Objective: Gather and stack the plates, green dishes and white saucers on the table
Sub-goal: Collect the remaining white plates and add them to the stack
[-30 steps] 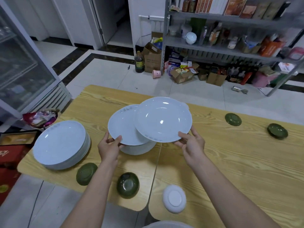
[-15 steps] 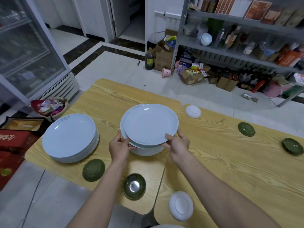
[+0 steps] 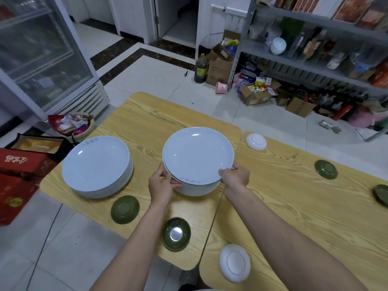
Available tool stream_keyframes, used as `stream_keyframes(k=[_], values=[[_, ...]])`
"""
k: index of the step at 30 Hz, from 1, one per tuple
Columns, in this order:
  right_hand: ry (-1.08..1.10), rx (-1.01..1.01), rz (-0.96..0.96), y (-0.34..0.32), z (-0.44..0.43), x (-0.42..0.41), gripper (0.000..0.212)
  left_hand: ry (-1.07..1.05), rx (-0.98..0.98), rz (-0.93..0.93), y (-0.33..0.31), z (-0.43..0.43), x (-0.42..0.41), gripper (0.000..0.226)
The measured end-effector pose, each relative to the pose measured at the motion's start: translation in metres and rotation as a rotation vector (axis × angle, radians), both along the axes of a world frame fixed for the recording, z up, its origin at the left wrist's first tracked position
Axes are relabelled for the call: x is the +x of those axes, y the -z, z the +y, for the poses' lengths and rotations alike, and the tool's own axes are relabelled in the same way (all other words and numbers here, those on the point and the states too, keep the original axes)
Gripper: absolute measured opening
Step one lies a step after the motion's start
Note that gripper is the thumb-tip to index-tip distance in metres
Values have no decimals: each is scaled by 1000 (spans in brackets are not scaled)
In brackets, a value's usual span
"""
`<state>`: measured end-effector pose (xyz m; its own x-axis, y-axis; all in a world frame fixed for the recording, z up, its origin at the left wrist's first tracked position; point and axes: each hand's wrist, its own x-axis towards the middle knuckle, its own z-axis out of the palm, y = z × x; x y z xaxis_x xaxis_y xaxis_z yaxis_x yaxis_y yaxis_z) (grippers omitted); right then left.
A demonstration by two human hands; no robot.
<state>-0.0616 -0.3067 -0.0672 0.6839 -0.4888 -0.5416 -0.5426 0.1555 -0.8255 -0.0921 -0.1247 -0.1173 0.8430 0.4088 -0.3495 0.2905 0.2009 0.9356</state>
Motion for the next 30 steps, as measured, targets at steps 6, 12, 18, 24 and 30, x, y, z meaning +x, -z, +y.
stream_keyframes(k=[6,12,18,24,30], values=[[-3,28,14,11,-2,0,56,3,17,15,-3,-1,-2,52],[-16,14,14,13,0,1,61,31,29,34,-3,-1,-3,53],[-75,-12,-7,9,0,-4,64,53,54,17,-17,-3,-5,53],[-195,80,-5,2,-21,-13,54,109,363,3,-32,-8,-11,36],[-846,-450,-56,-24,-78,-47,75,767,1109,-166,-61,-57,-11,51]])
